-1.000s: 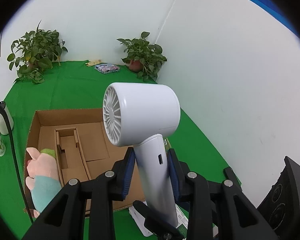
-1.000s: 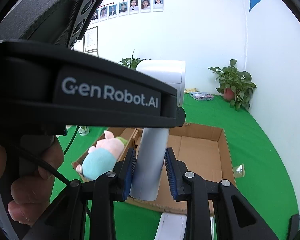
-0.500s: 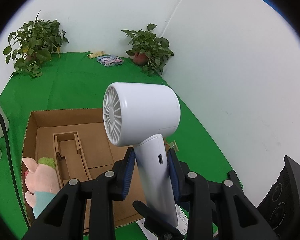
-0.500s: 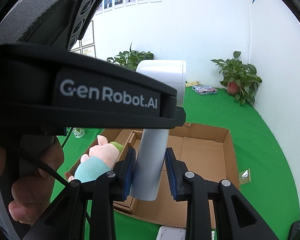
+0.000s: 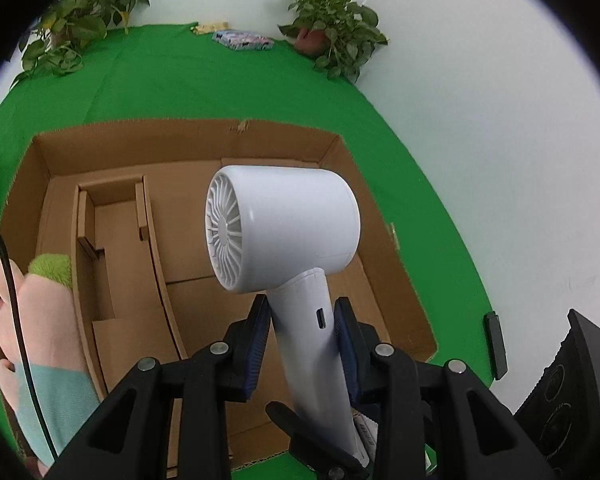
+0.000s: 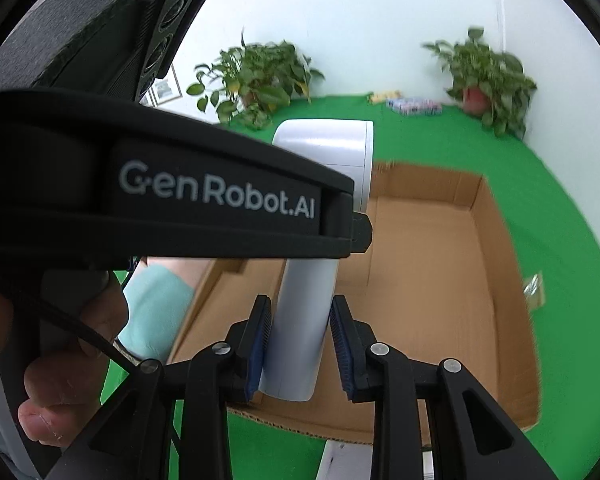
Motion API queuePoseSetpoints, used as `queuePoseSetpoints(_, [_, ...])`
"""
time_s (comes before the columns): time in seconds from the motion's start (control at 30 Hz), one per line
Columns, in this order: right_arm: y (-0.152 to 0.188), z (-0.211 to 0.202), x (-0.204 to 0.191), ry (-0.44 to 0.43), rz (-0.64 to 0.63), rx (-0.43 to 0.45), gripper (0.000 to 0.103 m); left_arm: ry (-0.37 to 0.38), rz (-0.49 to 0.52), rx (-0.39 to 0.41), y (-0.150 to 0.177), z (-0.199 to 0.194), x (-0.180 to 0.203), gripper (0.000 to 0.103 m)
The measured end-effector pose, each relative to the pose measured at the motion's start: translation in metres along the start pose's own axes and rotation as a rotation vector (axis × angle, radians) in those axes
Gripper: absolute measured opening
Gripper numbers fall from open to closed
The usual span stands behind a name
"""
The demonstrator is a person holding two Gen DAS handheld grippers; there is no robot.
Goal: Organize objects
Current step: 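Lift the hair dryer with the right gripper and carry it over the open box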
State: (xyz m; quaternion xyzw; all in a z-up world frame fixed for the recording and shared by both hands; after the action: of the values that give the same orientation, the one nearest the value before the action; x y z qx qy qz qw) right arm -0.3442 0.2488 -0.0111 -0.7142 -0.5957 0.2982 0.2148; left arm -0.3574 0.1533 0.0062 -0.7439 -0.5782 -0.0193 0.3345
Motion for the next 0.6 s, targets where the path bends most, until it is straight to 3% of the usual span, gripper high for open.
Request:
queuePoseSetpoints(0.3, [0.047,0.073,0.039,-0.014,0.085,-0.106,0.027,-0.005,-0.048,-0.115,0.021,0.057,-0.018,0.031])
queuePoseSetpoints(0.6, [0.071,0.096,0.047,-0.029,0.131,-0.173,0.027,-0.057,-0.037,-0.196,0.034,0.076,-0.028,0.034])
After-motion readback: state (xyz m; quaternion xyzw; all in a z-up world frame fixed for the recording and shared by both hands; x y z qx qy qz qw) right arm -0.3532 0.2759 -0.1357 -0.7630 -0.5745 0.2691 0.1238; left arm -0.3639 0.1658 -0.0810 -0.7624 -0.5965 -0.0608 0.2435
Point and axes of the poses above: each gripper's, at about its wrist camera, not at the fingertips, and z roughly the way its jaws point, x to its right, y to its underside, the point moved 4 cm from there along z, roughly the way its jaws point, and after that the axes turned 2 degrees about z, right-handed, at the moved point
